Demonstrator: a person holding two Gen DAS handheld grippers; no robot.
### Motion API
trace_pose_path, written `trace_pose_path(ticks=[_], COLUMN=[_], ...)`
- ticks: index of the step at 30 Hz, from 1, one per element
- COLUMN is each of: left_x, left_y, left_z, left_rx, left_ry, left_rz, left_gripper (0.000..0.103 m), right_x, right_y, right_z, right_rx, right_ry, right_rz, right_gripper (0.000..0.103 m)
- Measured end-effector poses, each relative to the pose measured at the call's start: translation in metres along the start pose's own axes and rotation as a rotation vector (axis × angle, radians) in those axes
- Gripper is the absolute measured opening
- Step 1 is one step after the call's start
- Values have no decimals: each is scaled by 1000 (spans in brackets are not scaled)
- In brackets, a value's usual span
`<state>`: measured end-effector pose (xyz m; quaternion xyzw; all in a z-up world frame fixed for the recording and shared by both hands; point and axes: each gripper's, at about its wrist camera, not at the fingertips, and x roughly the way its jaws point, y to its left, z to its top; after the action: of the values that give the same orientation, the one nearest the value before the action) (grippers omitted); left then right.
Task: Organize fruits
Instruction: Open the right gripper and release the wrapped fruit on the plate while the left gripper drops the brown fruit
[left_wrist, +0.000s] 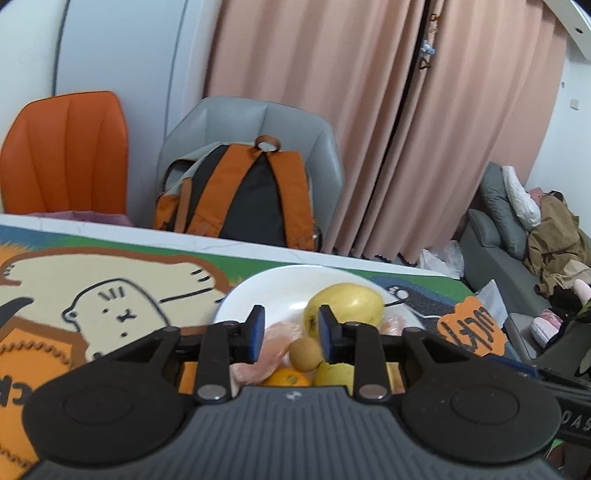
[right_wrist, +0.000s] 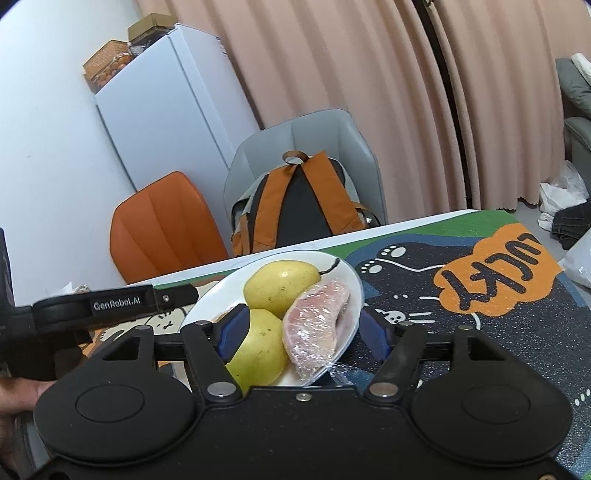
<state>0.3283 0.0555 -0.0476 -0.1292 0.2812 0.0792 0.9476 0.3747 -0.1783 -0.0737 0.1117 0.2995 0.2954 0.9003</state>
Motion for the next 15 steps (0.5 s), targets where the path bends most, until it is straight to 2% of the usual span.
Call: trace_pose_path(ticks=[2, 6, 8, 15], left_x=[-3, -11, -16, -34], left_y=[5, 10, 12, 15], left_z=[-4, -9, -12, -24], left_rx=[-8, -11, -16, -38], left_ry=[8, 13, 12, 13], left_rz=[16, 35, 43, 62], left_gripper=[38, 43, 49, 55], right_x=[-2, -5, -6, -13], right_y=[3, 6, 8, 11], right_z=[0, 1, 1, 4], right_rx=[-7, -16, -19, -27], right_ry=[-1, -3, -5, -18], right_rz=[7, 18, 21, 19], right_gripper=[67, 69, 71, 73])
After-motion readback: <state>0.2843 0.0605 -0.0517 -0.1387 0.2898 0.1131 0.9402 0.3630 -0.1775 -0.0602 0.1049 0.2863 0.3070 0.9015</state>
